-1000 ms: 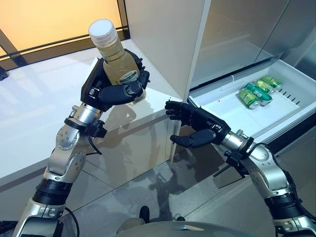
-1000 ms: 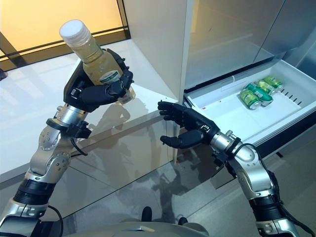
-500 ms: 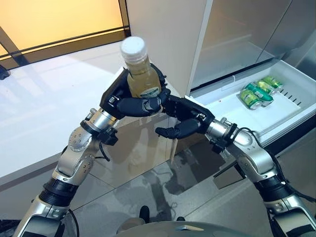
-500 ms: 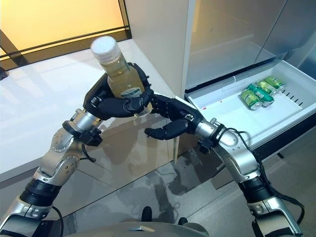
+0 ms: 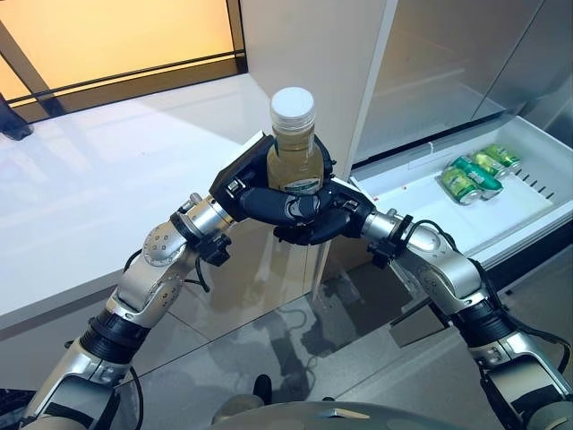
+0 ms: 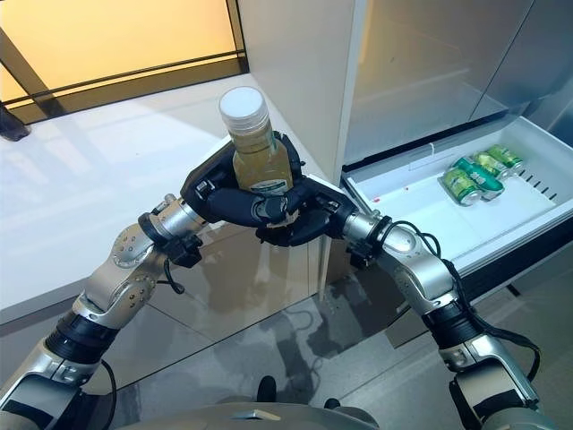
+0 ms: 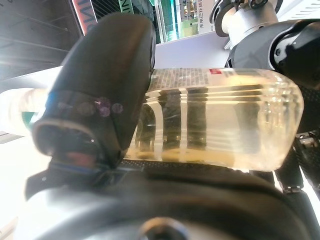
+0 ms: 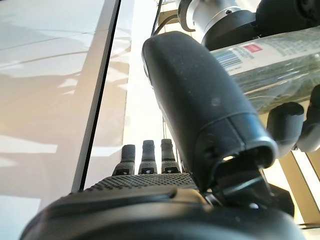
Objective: Put drinks into fridge and close the fridge
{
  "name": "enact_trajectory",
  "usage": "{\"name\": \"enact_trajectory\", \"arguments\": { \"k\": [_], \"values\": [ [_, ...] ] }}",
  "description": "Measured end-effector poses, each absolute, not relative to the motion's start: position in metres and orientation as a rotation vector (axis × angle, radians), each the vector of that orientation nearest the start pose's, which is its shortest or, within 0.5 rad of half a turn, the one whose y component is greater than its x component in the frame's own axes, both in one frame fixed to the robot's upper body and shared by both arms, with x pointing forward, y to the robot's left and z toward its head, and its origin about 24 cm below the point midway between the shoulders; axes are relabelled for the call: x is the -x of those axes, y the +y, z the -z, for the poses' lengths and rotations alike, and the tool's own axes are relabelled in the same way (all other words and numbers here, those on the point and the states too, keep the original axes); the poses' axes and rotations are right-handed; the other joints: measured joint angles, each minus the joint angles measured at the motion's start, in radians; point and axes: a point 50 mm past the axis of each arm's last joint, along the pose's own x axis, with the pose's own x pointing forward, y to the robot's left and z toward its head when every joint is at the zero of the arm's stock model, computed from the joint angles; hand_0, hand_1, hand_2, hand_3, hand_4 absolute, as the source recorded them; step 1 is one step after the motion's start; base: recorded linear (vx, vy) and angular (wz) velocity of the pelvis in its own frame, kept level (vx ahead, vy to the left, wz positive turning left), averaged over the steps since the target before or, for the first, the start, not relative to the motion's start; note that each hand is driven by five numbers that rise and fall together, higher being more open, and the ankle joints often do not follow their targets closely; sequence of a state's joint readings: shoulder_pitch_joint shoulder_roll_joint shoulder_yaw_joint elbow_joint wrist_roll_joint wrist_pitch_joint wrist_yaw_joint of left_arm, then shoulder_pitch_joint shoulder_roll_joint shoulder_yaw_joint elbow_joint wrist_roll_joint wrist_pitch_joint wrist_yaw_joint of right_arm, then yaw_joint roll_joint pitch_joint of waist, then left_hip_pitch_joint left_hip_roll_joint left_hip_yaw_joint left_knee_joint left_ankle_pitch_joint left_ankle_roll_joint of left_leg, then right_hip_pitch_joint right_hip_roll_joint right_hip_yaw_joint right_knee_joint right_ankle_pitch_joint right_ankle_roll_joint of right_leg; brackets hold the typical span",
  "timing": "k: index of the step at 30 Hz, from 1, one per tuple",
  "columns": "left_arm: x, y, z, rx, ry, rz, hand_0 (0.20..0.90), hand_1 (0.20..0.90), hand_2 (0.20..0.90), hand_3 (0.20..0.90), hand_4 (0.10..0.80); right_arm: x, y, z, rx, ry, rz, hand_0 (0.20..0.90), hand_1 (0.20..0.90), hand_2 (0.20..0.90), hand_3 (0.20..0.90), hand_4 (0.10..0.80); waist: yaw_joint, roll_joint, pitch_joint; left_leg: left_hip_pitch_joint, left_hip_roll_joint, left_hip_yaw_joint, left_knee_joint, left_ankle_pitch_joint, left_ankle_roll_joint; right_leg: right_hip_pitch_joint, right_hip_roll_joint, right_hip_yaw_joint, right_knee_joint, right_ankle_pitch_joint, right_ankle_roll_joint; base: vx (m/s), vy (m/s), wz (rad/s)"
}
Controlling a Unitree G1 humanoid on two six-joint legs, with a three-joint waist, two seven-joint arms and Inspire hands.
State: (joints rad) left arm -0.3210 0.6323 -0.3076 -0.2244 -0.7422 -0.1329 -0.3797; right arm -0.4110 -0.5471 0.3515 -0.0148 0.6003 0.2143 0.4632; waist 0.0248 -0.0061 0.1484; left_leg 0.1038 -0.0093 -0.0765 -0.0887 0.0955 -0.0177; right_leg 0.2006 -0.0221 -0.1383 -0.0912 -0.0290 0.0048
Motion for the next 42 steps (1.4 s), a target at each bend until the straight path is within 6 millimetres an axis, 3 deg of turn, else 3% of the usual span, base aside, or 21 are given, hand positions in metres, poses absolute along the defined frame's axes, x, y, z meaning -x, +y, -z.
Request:
{"name": "enact_trajectory", "arguments": {
  "k": [18,42],
  "values": [
    [-0.27,0.132,-0.188,-0.129,-0.462,0.913,0.3,0.3,0.3,0.2,0.1,-0.3,-0.12,-0.12,0.066,0.03,-0.831,0.9,0.9,0.9,0.9,0.8,0.001,0.001,-0.001,-0.002,-0.007,-0.006,0.0,0.003,0.002,0.001,-0.002,-0.006,0.0,-0.001,0.001,0.005,0.002,0.01],
    [-0.269,0.133,-0.189,-0.149,-0.455,0.938,0.3,0.3,0.3,0.2,0.1,-0.302,-0.123,-0.121,0.042,0.037,-0.779,0.9,0.9,0.9,0.9,0.8,0.001,0.001,-0.001,-0.003,-0.007,-0.006,0.0,0.003,0.002,0.001,-0.003,-0.006,0.0,-0.001,0.001,0.0,0.0,0.0]
  ]
}}
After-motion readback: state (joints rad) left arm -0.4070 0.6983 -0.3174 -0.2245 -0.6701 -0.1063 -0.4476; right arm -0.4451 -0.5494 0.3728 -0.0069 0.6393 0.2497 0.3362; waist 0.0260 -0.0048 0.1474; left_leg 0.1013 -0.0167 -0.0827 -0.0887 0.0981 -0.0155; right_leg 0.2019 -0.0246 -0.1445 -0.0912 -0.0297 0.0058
